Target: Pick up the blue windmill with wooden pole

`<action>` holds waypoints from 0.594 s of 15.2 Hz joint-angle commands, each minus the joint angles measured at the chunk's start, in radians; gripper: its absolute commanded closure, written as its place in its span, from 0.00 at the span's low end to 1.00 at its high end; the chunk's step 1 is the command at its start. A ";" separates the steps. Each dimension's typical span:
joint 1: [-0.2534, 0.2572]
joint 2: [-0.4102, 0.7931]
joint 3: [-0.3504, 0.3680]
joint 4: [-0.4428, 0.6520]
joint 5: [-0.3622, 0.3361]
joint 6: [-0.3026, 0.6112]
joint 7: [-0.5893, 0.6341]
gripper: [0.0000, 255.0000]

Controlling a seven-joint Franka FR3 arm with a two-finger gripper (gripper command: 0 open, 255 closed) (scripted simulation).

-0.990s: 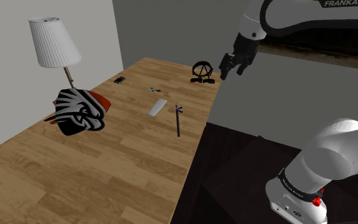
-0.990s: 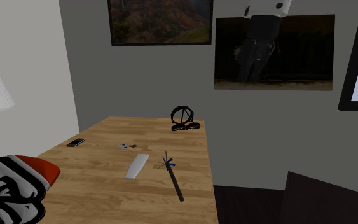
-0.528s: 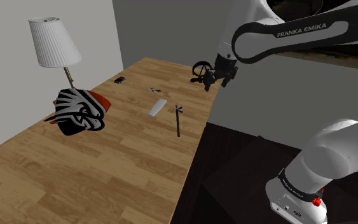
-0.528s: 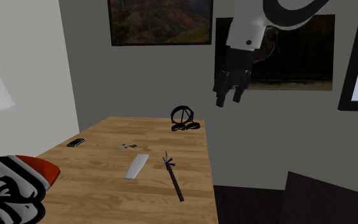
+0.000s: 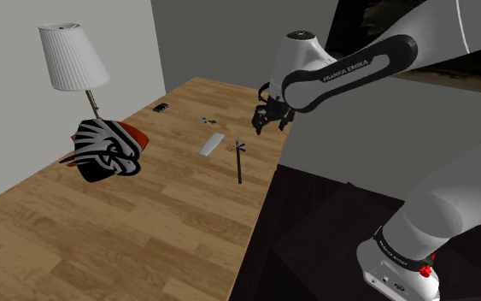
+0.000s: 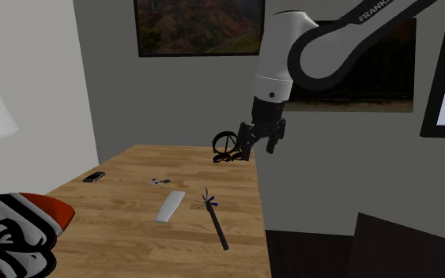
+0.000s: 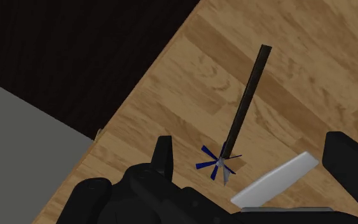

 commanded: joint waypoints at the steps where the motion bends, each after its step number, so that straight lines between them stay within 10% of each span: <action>1: -0.021 0.084 0.015 0.026 -0.045 0.057 0.061 0.00; 9: -0.028 0.421 0.002 0.189 -0.303 0.196 0.360 0.00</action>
